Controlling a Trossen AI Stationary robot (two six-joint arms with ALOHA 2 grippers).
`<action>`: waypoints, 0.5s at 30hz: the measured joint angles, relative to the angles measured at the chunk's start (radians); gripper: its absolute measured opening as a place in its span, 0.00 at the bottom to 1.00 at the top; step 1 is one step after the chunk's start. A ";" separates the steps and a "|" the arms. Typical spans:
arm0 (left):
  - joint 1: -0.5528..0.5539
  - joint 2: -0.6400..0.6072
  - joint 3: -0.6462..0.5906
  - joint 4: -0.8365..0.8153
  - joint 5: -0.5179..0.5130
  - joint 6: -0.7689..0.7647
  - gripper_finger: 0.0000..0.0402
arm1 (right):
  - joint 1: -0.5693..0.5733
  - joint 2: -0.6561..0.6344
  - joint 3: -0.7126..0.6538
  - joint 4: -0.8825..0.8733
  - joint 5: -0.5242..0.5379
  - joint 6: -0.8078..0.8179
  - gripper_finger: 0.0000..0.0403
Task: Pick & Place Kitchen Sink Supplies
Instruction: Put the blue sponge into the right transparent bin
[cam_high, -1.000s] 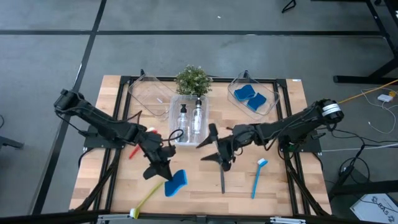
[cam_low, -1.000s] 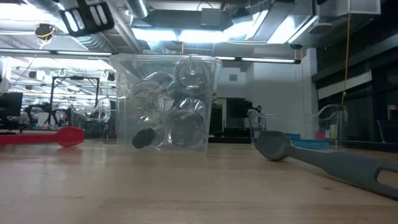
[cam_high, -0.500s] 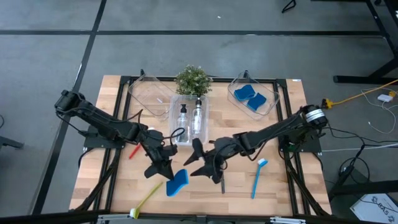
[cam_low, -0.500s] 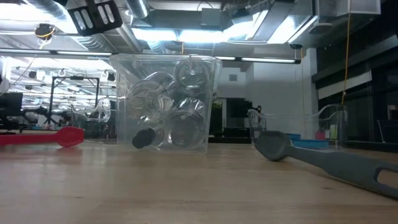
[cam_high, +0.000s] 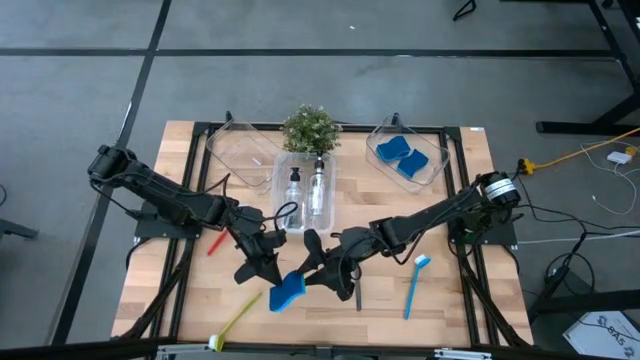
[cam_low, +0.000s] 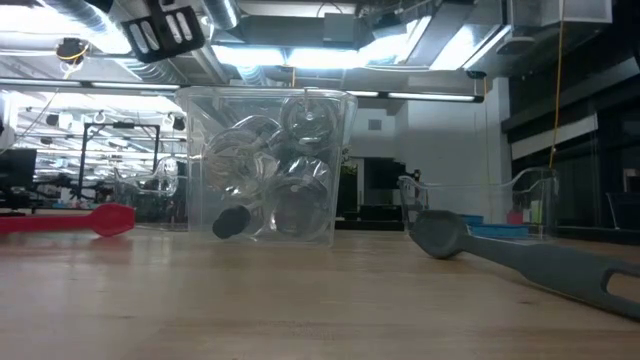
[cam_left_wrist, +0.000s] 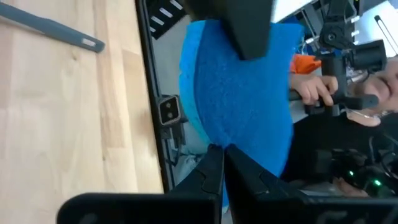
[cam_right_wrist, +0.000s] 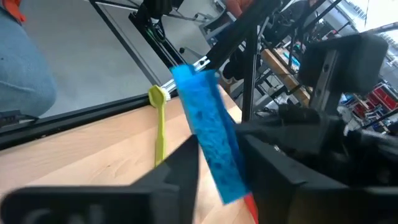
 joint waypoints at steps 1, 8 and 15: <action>0.004 0.000 0.000 0.000 -0.001 0.000 0.01 | 0.001 0.000 0.000 0.002 0.000 0.000 0.26; 0.009 0.000 0.000 -0.002 -0.004 0.052 0.02 | 0.002 0.000 0.000 -0.002 0.000 0.008 0.03; 0.008 0.000 0.000 -0.002 -0.014 0.119 0.07 | -0.001 0.000 0.001 -0.025 -0.002 0.105 0.03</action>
